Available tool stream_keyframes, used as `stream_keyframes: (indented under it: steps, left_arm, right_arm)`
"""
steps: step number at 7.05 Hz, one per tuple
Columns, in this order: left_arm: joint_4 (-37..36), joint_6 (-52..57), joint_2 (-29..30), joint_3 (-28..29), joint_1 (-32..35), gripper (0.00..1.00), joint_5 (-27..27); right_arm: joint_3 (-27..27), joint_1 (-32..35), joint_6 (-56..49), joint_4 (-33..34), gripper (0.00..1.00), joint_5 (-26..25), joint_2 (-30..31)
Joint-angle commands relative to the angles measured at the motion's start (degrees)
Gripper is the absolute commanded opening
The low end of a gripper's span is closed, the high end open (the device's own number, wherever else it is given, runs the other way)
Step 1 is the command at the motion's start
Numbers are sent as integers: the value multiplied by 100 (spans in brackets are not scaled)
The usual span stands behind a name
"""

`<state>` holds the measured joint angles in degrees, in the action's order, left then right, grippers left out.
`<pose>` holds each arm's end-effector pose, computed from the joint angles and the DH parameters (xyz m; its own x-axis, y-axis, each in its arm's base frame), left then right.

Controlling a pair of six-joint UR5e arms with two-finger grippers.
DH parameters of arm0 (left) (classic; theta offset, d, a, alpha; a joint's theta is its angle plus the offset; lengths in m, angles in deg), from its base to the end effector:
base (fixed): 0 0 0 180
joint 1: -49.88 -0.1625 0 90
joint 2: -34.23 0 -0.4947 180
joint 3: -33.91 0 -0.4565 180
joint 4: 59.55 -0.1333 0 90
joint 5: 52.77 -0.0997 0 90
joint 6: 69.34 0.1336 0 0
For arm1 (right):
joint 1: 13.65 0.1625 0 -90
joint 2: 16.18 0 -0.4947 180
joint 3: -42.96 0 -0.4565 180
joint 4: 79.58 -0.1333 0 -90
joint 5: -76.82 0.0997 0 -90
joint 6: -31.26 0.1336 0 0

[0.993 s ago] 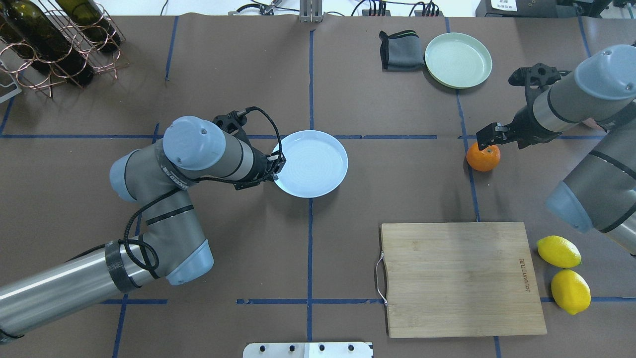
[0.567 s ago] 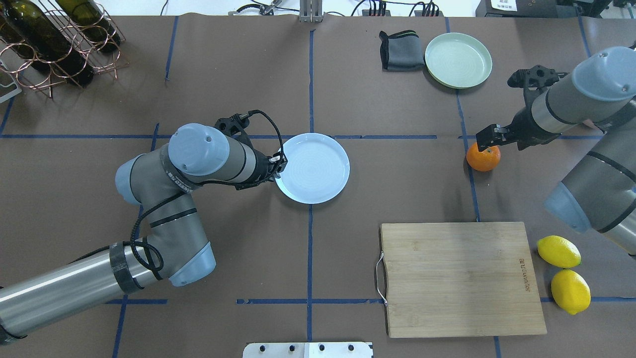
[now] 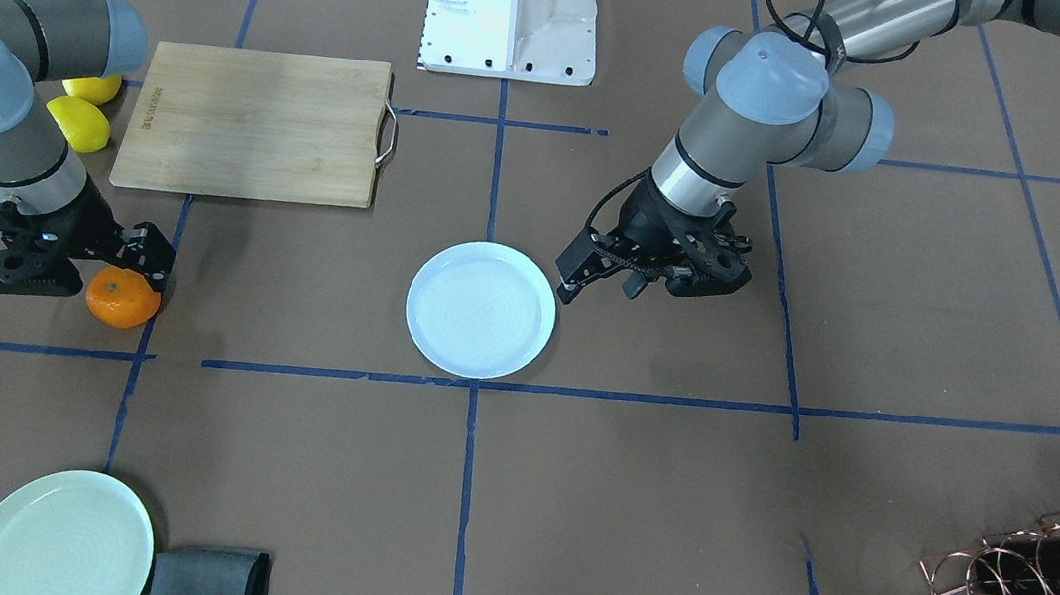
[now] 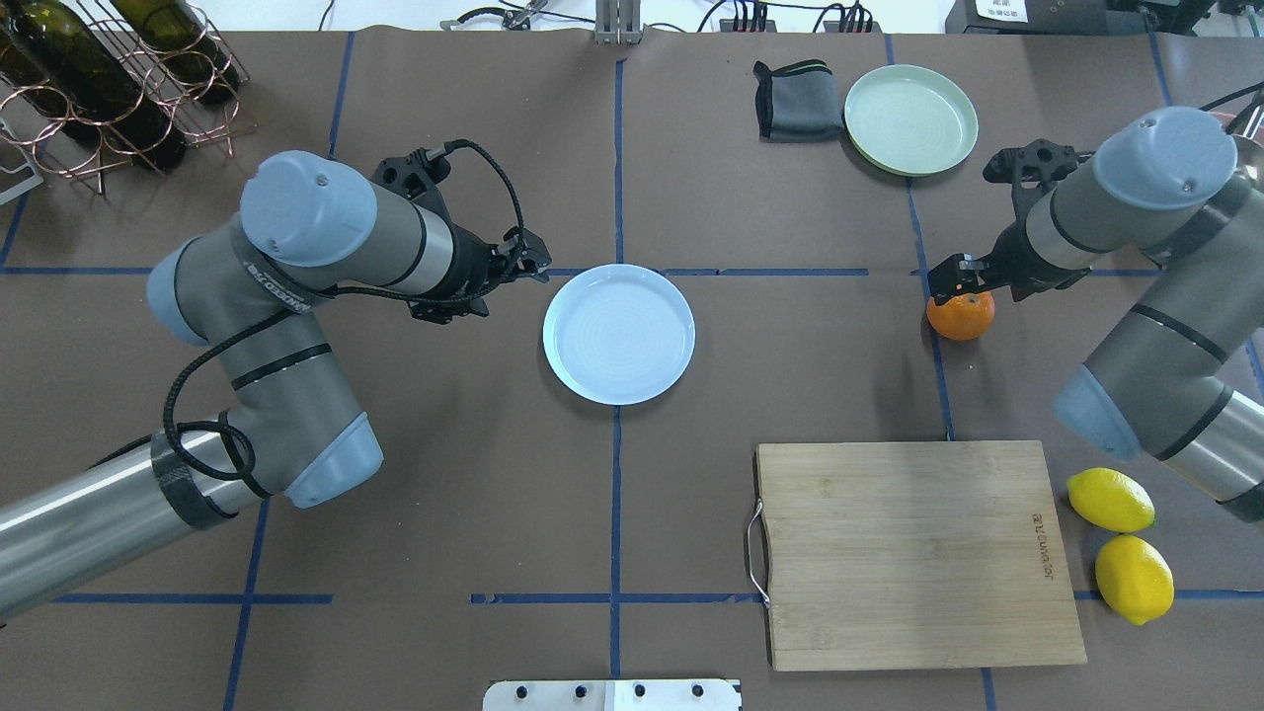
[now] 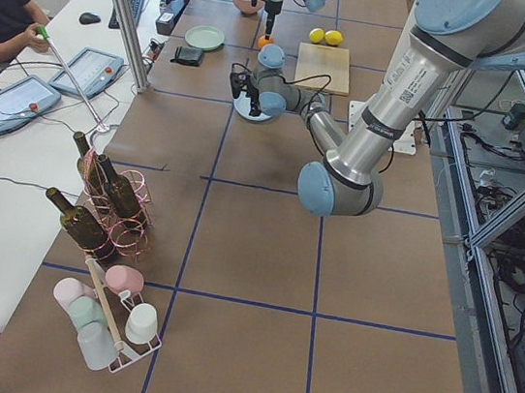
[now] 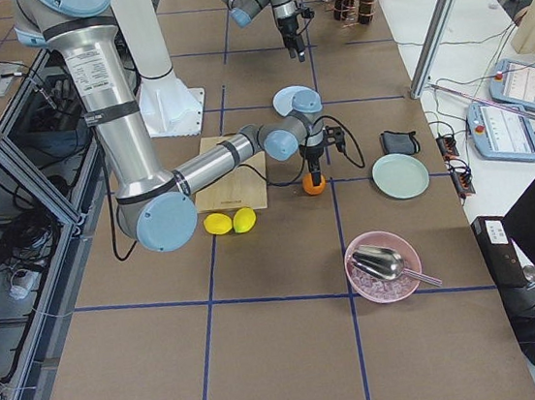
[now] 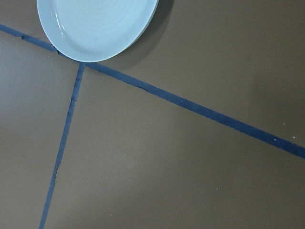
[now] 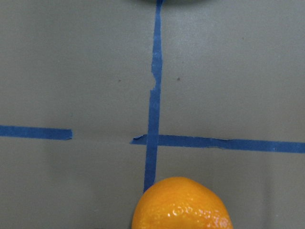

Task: Pick orange to plate
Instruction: 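Grasp and lift the orange with the right gripper while the left arm withdraws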

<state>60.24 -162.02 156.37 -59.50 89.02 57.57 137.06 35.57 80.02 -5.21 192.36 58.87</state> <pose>0.5579 -0.5661 0.2776 0.3070 -0.3064 -0.9010 0.3616 0.9133 -0.1874 -0.4062 -0.5868 0.5339 0.7487 -0.0427 0.6616 -0.0392 0.9933 0.1085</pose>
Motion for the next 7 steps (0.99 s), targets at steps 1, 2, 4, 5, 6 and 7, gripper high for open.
stream_keyframes:
  steps: [1, 2, 4, 5, 6, 7]
  left_arm:
    - [0, 30, -31, -55, 154, 100, 180]
    - [0, 30, -84, -64, 190, 100, 189]
    - [0, 56, -198, -204, 199, 100, 198]
    - [0, 161, -233, -213, 207, 100, 198]
    - [0, 197, -251, -213, 251, 100, 198]
    - [0, 267, -269, -213, 278, 100, 198]
  right_arm:
    - [-129, -44, -7, 7, 100, -40, -26]
    - [-138, -79, 2, 7, 100, -31, -43]
    - [-304, -149, -7, -2, 100, -40, -60]
    - [-374, -158, 2, -2, 100, -40, -78]
    - [-366, -158, 2, -2, 98, -31, -96]
    - [-323, -150, -7, -2, 50, -5, -96]
